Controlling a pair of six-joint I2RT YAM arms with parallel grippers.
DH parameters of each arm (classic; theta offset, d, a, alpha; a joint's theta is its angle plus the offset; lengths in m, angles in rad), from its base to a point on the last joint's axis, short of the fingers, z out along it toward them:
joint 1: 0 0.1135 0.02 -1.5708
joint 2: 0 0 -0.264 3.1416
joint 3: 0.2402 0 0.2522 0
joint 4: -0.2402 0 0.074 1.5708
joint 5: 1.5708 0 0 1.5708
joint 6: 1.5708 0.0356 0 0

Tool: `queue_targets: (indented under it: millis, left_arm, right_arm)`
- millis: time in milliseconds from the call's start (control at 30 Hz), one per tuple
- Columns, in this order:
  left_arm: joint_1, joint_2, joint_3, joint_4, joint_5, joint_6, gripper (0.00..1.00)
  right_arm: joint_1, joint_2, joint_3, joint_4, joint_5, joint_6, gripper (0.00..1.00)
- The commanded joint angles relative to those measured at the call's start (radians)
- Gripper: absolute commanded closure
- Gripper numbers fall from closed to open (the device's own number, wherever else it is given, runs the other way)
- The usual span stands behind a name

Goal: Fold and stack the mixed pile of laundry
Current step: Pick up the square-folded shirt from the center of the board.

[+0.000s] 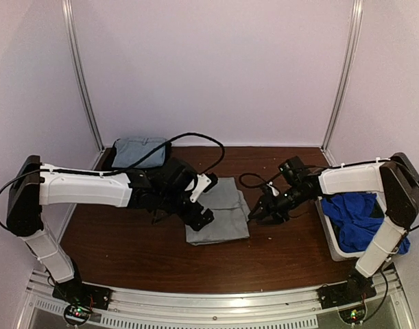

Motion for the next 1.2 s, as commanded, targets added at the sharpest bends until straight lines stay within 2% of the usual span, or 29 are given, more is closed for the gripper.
queue_targets:
  millis: [0,233,433,567,667,700,900,1167]
  left_arm:
    - [0.007,0.023,0.045,0.011,-0.011,-0.01,0.02]
    - [0.007,0.025,0.025,0.014,0.005,-0.018,0.02]
    - [0.007,-0.008,-0.022,0.049,-0.001,-0.008,0.02]
    - [0.003,-0.036,-0.06,0.095,0.002,0.038,0.02]
    - [-0.038,-0.067,-0.107,0.146,-0.042,0.123,0.02]
    - [-0.06,-0.079,-0.126,0.165,-0.07,0.159,0.02]
    - [-0.178,-0.094,-0.198,0.262,-0.265,0.322,0.02]
    - [-0.26,0.023,-0.171,0.387,-0.446,0.391,0.02]
  right_arm:
    - [0.008,-0.012,-0.127,0.055,0.035,0.078,0.52]
    - [0.035,0.102,-0.132,0.192,0.049,0.112,0.51]
    - [0.064,0.213,-0.079,0.292,0.006,0.155,0.55]
    - [0.07,0.221,-0.063,0.296,-0.005,0.167,0.72]
    - [0.07,0.188,-0.046,0.294,-0.015,0.196,0.97]
    - [0.07,0.17,-0.043,0.306,-0.022,0.216,1.0]
    - [0.081,0.116,0.002,0.373,-0.057,0.333,1.0]
    - [0.107,0.093,0.0,0.497,-0.071,0.491,1.0]
